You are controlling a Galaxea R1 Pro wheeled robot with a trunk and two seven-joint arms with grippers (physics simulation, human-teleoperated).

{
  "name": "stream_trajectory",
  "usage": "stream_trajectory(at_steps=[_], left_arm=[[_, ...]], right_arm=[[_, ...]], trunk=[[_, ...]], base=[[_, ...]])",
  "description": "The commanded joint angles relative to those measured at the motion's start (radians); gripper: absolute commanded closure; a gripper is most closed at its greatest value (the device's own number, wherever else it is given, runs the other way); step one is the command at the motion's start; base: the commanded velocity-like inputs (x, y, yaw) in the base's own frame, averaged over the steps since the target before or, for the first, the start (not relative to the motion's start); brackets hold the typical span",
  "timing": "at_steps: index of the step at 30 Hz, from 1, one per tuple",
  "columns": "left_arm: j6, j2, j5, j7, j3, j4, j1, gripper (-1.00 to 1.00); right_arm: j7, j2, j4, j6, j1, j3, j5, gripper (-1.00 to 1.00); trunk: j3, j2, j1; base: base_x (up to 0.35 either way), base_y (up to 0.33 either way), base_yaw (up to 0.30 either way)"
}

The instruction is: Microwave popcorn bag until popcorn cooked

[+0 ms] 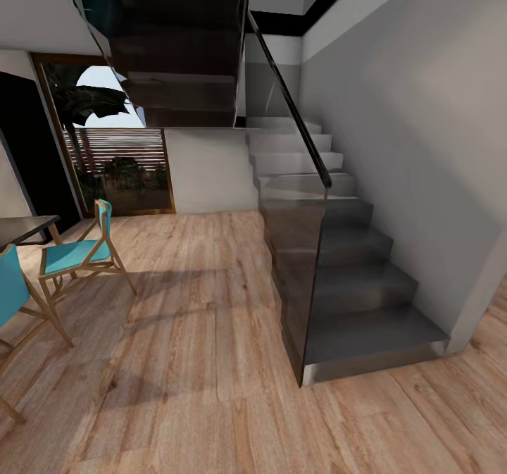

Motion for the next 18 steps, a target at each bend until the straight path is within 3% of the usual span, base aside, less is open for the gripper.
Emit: stream_trajectory(at_steps=[1, 4, 9, 18], left_arm=[[0.000, 0.000, 0.000, 0.000, 0.000, 0.000, 0.000, -1.00], [0.006, -0.014, 0.000, -0.009, 0.003, -0.017, -0.017, -1.00], [-0.002, -0.013, 0.000, -0.004, 0.002, -0.025, -0.018, -1.00], [-0.003, -0.017, 0.000, -0.004, 0.002, -0.028, -0.018, -1.00]], right_arm=[[0.000, 0.000, 0.000, 0.000, 0.000, 0.000, 0.000, -1.00], [0.009, -0.017, -0.014, -0.009, -0.007, -0.001, -0.006, -1.00], [0.009, -0.042, -0.032, -0.028, -0.008, -0.001, -0.006, -1.00], [0.006, -0.040, -0.069, -0.078, -0.008, -0.001, -0.006, -1.00]], trunk=[[0.000, 0.000, 0.000], [0.000, 0.000, 0.000], [0.000, 0.000, 0.000], [-0.001, 0.000, 0.000]], base=[[0.000, 0.000, 0.000], [0.000, 0.000, 0.000], [0.000, 0.000, 0.000], [0.000, 0.000, 0.027]])
